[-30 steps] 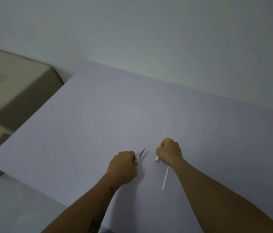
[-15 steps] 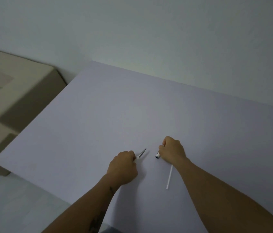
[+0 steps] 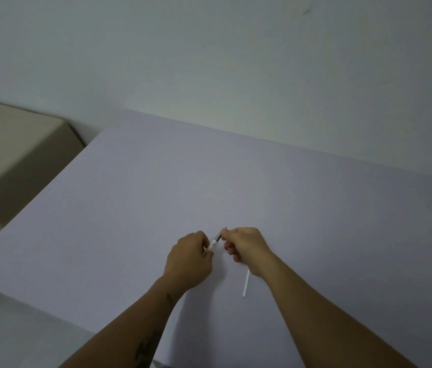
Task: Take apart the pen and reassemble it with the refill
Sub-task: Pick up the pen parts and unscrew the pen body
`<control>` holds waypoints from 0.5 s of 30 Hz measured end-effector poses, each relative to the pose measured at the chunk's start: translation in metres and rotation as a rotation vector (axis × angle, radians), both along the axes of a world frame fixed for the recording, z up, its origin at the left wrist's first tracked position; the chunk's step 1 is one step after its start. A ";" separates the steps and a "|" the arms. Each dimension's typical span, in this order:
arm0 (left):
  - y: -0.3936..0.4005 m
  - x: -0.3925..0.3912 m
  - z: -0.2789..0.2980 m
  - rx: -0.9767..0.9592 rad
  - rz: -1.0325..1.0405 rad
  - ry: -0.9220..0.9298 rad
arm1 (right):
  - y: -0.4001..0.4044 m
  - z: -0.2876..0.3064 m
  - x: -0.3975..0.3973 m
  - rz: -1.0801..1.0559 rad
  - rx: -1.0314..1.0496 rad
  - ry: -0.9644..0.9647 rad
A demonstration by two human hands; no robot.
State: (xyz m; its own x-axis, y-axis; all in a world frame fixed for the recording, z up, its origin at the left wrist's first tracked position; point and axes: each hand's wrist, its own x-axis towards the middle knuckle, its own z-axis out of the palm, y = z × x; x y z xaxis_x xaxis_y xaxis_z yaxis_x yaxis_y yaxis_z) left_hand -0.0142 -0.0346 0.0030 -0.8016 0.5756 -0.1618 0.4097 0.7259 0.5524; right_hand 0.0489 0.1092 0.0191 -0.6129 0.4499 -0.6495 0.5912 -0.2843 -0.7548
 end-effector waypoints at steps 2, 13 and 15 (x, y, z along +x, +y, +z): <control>0.006 0.006 0.004 0.027 -0.047 0.024 | -0.001 0.002 0.003 -0.071 0.046 0.023; 0.027 0.022 0.024 0.139 -0.146 0.116 | 0.002 0.021 0.019 -0.357 0.082 0.027; 0.027 0.020 0.026 0.158 -0.182 0.128 | -0.001 0.024 0.019 -0.395 0.090 0.024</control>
State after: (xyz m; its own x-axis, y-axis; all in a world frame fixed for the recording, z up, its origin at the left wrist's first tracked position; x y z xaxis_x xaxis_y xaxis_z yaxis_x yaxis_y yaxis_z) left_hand 0.0054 -0.0076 0.0291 -0.6909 0.7220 0.0375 0.5994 0.5431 0.5880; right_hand 0.0683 0.1086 0.0431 -0.3964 0.7082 -0.5843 0.4316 -0.4180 -0.7994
